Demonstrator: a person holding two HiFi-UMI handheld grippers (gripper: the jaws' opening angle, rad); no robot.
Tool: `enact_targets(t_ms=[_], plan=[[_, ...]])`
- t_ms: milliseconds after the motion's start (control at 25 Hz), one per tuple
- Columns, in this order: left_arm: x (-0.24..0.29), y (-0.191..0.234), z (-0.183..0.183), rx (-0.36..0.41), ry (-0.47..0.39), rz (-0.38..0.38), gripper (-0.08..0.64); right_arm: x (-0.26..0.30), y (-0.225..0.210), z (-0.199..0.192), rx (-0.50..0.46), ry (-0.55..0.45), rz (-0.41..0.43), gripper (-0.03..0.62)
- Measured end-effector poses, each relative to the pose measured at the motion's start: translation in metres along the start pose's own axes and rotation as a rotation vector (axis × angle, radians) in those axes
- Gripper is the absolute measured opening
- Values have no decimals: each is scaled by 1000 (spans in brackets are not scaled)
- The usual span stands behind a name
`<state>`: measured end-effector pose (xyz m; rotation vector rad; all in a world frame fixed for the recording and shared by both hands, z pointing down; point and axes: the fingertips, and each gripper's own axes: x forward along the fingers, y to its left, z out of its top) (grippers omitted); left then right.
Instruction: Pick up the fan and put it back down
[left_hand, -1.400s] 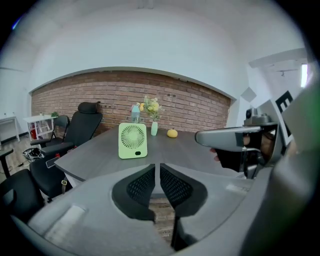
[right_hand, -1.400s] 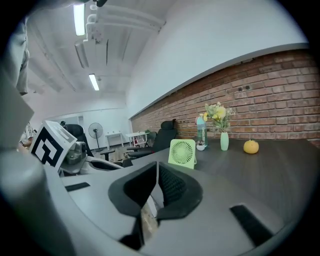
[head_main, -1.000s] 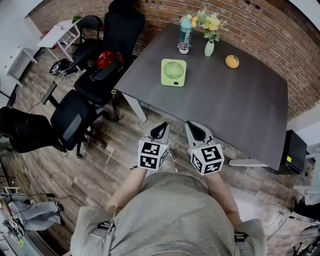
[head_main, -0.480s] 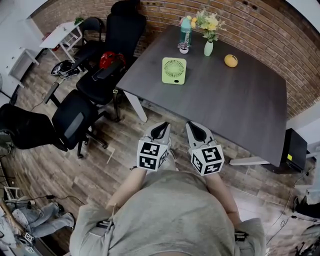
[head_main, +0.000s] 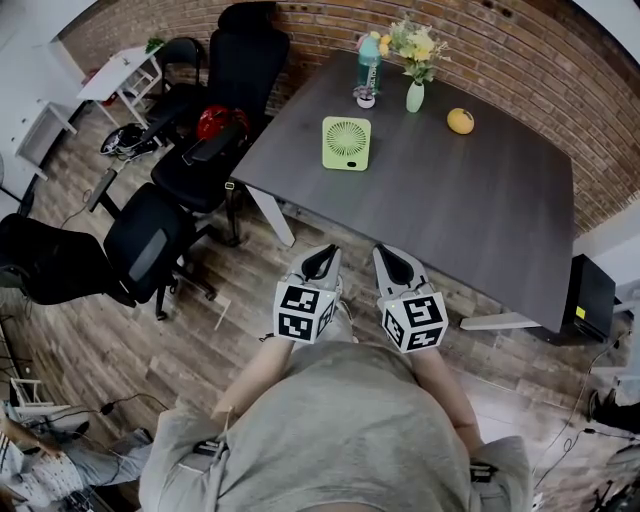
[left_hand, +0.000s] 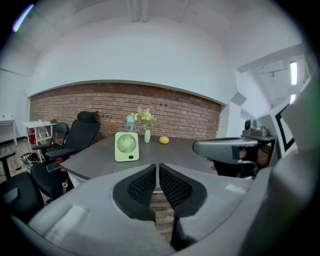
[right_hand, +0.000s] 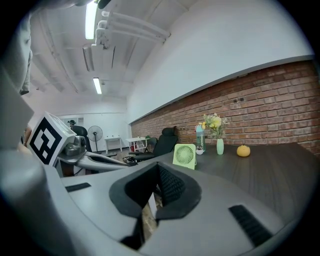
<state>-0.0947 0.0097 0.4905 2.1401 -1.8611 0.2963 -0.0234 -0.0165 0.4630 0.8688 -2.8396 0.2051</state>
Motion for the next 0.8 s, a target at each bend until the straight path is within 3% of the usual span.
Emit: enact_targets(t_ms=[800], plan=[[13,11,0,-15,12,-7,32,18,-2,-1,13,0,18,0]])
